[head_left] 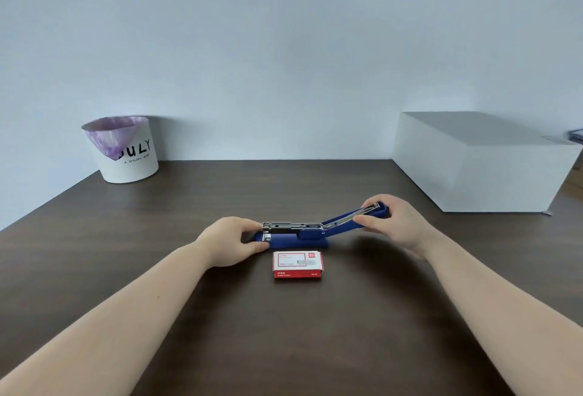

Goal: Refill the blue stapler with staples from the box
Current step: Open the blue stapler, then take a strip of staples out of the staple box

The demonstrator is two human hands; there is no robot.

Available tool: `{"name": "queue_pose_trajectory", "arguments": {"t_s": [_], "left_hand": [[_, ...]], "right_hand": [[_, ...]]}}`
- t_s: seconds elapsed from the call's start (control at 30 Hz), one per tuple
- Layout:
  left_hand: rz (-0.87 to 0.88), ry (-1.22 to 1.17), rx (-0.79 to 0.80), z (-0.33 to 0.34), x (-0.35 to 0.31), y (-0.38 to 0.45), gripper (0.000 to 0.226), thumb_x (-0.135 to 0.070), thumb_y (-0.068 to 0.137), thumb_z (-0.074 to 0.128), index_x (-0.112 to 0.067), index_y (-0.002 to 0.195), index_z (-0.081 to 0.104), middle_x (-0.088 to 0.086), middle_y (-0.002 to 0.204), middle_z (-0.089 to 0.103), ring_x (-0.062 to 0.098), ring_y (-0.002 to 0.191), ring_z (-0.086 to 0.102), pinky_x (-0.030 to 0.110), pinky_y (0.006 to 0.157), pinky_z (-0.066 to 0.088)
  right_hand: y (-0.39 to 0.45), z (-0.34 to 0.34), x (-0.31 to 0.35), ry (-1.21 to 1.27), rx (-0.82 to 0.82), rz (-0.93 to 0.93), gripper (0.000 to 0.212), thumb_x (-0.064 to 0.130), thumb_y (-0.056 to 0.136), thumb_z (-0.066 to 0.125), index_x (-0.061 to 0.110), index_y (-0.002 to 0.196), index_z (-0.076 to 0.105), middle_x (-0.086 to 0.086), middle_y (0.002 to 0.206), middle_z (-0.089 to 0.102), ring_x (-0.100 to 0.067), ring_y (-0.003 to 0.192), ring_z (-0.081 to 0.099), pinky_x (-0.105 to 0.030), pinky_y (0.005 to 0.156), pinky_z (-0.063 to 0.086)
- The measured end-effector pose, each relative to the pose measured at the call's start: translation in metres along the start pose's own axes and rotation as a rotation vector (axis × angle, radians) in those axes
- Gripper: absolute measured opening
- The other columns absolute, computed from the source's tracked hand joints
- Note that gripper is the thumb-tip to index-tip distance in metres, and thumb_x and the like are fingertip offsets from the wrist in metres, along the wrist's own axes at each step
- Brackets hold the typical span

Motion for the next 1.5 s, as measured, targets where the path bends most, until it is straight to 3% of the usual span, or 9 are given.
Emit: {"name": "queue_pose_trajectory", "arguments": {"t_s": [0.17, 0.43, 0.63, 0.77, 0.9, 1.03, 1.17, 1.3, 1.5], "left_hand": [[-0.026, -0.019, -0.008, -0.001, 0.0, -0.003, 0.026, -0.043, 0.081, 0.06, -0.031, 0.104, 0.063, -0.01, 0.092, 0.068, 0.016, 0.087, 0.059, 0.034, 0.083, 0.049], [-0.062, -0.019, -0.061, -0.006, 0.004, -0.013, 0.033, -0.039, 0.083, 0.061, -0.023, 0.111, 0.062, -0.013, 0.088, 0.06, 0.011, 0.083, 0.053, 0.023, 0.076, 0.037], [-0.064, -0.101, -0.082, -0.009, 0.0, -0.019, 0.05, -0.039, 0.08, 0.066, -0.022, 0.125, 0.054, -0.017, 0.112, 0.056, 0.008, 0.112, 0.053, 0.023, 0.094, 0.04], [-0.018, -0.117, -0.401, -0.038, -0.024, -0.032, 0.034, -0.048, 0.077, 0.065, -0.025, 0.102, 0.064, -0.013, 0.095, 0.064, 0.007, 0.092, 0.057, 0.029, 0.083, 0.048], [0.108, 0.067, -0.208, -0.022, -0.07, -0.037, 0.047, -0.066, 0.072, 0.055, -0.03, 0.101, 0.065, -0.015, 0.098, 0.066, 0.007, 0.096, 0.055, 0.03, 0.084, 0.048], [0.131, 0.209, 0.025, 0.012, -0.083, -0.036, 0.066, -0.067, 0.072, 0.054, -0.031, 0.127, 0.049, -0.011, 0.131, 0.055, 0.011, 0.123, 0.046, 0.035, 0.1, 0.043], [0.13, 0.102, -0.137, 0.011, -0.084, -0.033, 0.045, -0.053, 0.078, 0.059, -0.03, 0.116, 0.055, -0.011, 0.117, 0.061, 0.011, 0.113, 0.052, 0.033, 0.093, 0.046], [0.15, -0.071, -0.253, 0.005, -0.086, -0.029, 0.048, -0.05, 0.071, 0.06, -0.023, 0.11, 0.061, -0.008, 0.108, 0.066, 0.013, 0.101, 0.058, 0.031, 0.089, 0.048], [0.175, -0.134, -0.271, 0.003, -0.092, -0.029, 0.047, -0.047, 0.071, 0.064, -0.02, 0.109, 0.062, -0.006, 0.106, 0.066, 0.01, 0.096, 0.059, 0.027, 0.087, 0.047]], "right_hand": [[0.0, 0.007, -0.002, -0.285, 0.077, -0.01, 0.025, 0.028, 0.066, 0.083, 0.018, 0.082, 0.067, 0.0, 0.081, 0.068, -0.011, 0.07, 0.057, -0.023, 0.067, 0.044], [-0.004, 0.021, 0.001, -0.366, 0.079, -0.074, 0.024, 0.029, 0.07, 0.08, 0.017, 0.087, 0.069, -0.002, 0.088, 0.071, -0.018, 0.082, 0.064, -0.023, 0.072, 0.046], [-0.01, 0.024, 0.003, -0.386, 0.064, -0.086, 0.033, 0.031, 0.074, 0.078, 0.018, 0.102, 0.067, 0.002, 0.099, 0.068, -0.016, 0.093, 0.062, -0.023, 0.079, 0.044], [-0.018, 0.009, 0.015, -0.416, -0.175, -0.173, 0.031, 0.036, 0.082, 0.068, 0.018, 0.108, 0.067, 0.009, 0.105, 0.062, -0.009, 0.107, 0.048, -0.022, 0.094, 0.033], [-0.028, 0.007, 0.036, -0.273, -0.348, -0.163, 0.02, 0.027, 0.089, 0.059, 0.01, 0.093, 0.07, 0.002, 0.092, 0.068, -0.017, 0.096, 0.055, -0.022, 0.079, 0.037], [-0.034, 0.039, 0.039, -0.186, -0.197, -0.061, 0.019, 0.028, 0.089, 0.059, 0.011, 0.09, 0.069, -0.003, 0.089, 0.071, -0.018, 0.085, 0.06, -0.02, 0.068, 0.04], [-0.049, 0.064, 0.025, -0.117, -0.13, 0.02, 0.023, 0.035, 0.088, 0.058, 0.016, 0.095, 0.068, -0.005, 0.091, 0.071, -0.02, 0.087, 0.064, -0.026, 0.07, 0.045], [-0.058, 0.074, 0.026, 0.061, -0.03, 0.064, 0.027, 0.042, 0.089, 0.055, 0.019, 0.097, 0.066, -0.009, 0.074, 0.068, -0.016, 0.055, 0.055, -0.024, 0.057, 0.046], [-0.055, 0.071, 0.018, 0.28, 0.079, 0.075, 0.021, 0.024, 0.09, 0.061, 0.014, 0.108, 0.065, -0.007, 0.089, 0.071, -0.015, 0.069, 0.06, -0.025, 0.06, 0.053]]}}
Point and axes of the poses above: each hand's wrist, its own y-axis towards the middle knuckle, its own z-axis out of the palm, x = y × z, the point moved 8 cm from there along y, towards the middle knuckle
